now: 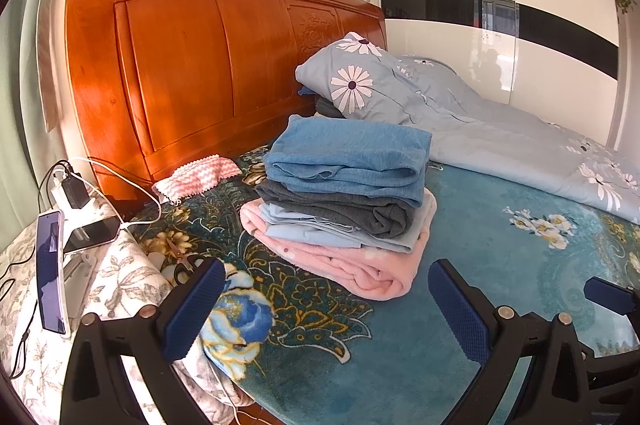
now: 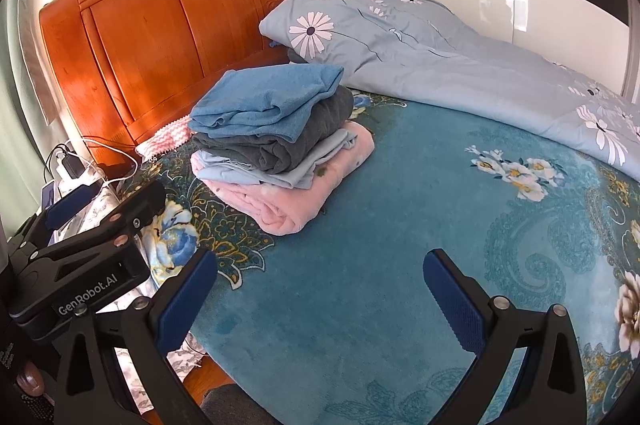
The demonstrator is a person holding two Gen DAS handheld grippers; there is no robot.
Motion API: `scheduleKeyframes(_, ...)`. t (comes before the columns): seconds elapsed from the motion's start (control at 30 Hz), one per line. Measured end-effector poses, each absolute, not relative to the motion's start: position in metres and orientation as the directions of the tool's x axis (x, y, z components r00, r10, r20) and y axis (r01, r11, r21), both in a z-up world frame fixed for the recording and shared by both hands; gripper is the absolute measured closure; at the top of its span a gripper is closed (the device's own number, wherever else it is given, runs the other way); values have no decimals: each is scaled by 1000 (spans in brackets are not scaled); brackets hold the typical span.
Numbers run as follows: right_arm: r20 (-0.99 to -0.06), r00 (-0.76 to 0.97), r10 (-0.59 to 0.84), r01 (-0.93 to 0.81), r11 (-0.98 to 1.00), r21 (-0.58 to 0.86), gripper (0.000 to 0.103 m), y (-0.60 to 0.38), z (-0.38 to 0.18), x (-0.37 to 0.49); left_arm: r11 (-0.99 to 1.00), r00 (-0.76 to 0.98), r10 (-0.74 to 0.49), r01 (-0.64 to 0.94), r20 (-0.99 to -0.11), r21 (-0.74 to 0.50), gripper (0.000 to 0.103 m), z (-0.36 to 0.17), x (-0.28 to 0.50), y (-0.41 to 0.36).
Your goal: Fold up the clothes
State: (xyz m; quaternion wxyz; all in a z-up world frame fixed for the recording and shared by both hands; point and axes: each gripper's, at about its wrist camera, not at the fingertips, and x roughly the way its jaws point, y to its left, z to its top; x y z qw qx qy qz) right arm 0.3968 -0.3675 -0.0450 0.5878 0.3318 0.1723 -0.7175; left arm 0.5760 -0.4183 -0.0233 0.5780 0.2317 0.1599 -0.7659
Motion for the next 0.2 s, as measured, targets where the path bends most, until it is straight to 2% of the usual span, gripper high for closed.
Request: scheduleKeyframes(0.2, -685, -90, -723, 956, -255, 143, 0, -369, -47, 396, -286, -231, -808, 958, -541, 18, 0, -26, 576, -420)
